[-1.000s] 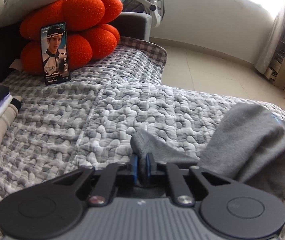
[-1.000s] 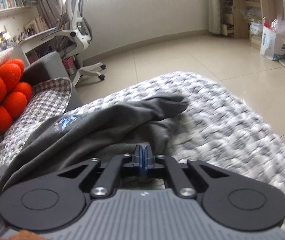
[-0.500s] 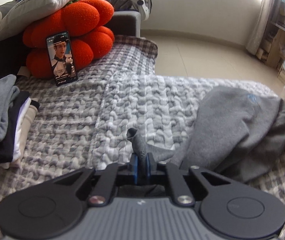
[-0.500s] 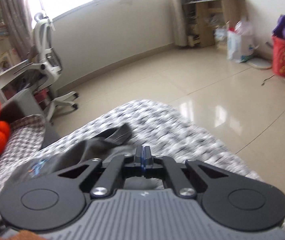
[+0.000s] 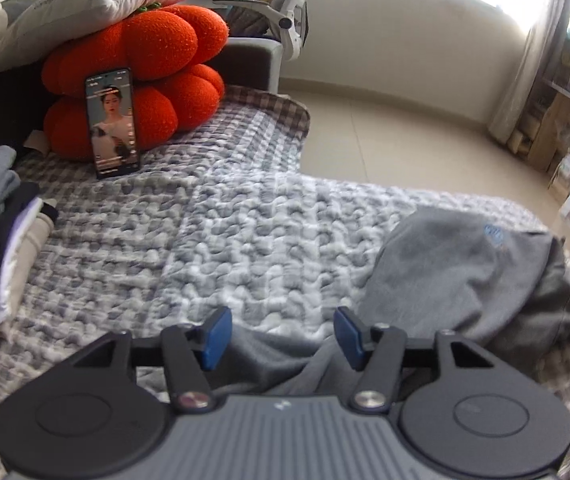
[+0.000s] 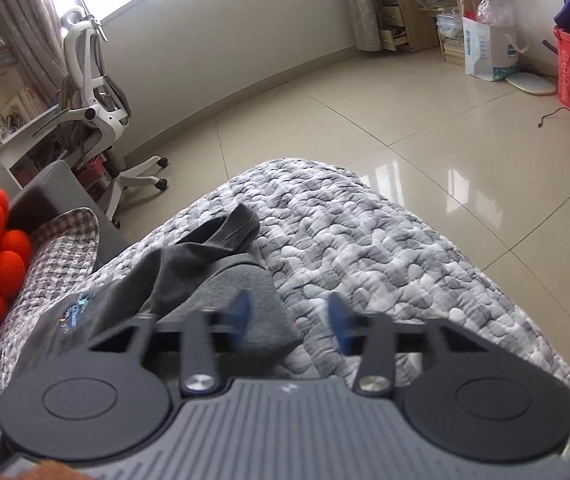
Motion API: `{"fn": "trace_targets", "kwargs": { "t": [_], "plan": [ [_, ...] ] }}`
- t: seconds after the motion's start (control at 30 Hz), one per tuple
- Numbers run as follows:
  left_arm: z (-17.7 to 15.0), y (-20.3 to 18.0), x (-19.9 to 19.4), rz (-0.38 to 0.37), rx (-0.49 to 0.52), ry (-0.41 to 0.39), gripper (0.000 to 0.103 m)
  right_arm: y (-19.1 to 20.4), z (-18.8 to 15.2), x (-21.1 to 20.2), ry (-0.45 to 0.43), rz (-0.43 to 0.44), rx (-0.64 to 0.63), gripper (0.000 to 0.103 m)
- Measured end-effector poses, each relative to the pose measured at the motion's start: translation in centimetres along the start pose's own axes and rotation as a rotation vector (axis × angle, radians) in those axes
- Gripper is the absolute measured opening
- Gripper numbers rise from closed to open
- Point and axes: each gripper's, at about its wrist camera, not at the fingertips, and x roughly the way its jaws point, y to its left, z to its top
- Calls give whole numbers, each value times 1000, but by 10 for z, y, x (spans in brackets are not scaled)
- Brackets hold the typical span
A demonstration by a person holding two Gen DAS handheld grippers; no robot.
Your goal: Fold clothes
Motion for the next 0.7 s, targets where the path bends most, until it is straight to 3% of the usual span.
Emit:
{"fn": "trace_targets", "kwargs": {
  "t": [0.1,0.3,0.57,0.67,0.7],
  "plan": [
    [2,-7,15,-95,-47,0,63,9,0,0,0,22,-14,55],
    [3,-21,52,-202,-98,34,64,24,-2,2,4,56,-23,55],
    [4,-29,80,-271,-148,36,64,40,-5,2,-3,101,-40,56],
    [4,-32,83,-294,-149,23,53,46,-6,1,-10,114,-62,57],
    [3,-33,83,-309,-151,15,37,48,-7,0,-11,119,-68,57]
  ]
}}
